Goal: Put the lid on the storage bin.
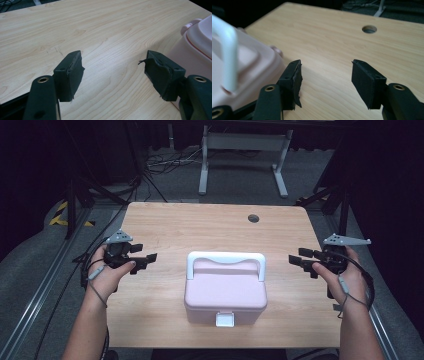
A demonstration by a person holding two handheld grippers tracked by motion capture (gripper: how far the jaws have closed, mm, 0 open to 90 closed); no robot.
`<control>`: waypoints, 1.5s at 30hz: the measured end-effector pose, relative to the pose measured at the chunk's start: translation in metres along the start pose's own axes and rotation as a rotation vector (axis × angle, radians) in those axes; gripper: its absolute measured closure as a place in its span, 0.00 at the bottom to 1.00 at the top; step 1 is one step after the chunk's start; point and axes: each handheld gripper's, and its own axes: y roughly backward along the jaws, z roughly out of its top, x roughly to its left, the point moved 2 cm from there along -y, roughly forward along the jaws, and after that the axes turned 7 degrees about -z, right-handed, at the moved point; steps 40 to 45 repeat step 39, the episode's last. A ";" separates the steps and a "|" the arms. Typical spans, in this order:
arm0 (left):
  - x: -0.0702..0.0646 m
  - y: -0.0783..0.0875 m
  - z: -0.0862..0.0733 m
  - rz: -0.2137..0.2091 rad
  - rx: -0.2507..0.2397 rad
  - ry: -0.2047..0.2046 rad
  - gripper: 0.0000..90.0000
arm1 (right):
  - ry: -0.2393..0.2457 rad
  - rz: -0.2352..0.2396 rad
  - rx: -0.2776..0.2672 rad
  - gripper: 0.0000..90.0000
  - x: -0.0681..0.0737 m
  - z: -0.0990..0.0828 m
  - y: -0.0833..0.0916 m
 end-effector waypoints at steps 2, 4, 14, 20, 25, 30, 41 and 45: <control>0.001 -0.002 0.000 0.001 0.006 0.003 0.35 | 0.019 -0.017 0.044 0.44 -0.005 -0.005 -0.004; 0.003 -0.004 -0.001 0.002 0.013 0.003 0.35 | 0.003 -0.018 0.108 0.41 -0.010 -0.012 -0.009; 0.009 -0.008 -0.005 0.005 0.027 0.016 0.35 | 0.050 -0.072 0.177 0.27 -0.031 -0.030 -0.032; 0.011 -0.014 -0.007 0.017 0.061 0.014 0.34 | 0.079 -0.066 0.235 0.25 -0.042 -0.045 -0.048; 0.012 -0.017 -0.009 0.013 0.072 0.030 0.34 | 0.061 -0.026 0.327 0.24 -0.044 -0.056 -0.060; 0.014 -0.021 -0.010 0.009 0.080 0.035 0.34 | 0.075 -0.060 0.369 0.22 -0.046 -0.064 -0.067; 0.017 -0.026 -0.010 0.006 0.083 -0.001 0.35 | 0.065 -0.043 0.393 0.21 -0.045 -0.071 -0.076; 0.017 -0.026 -0.010 0.006 0.083 -0.001 0.35 | 0.065 -0.043 0.393 0.21 -0.045 -0.071 -0.076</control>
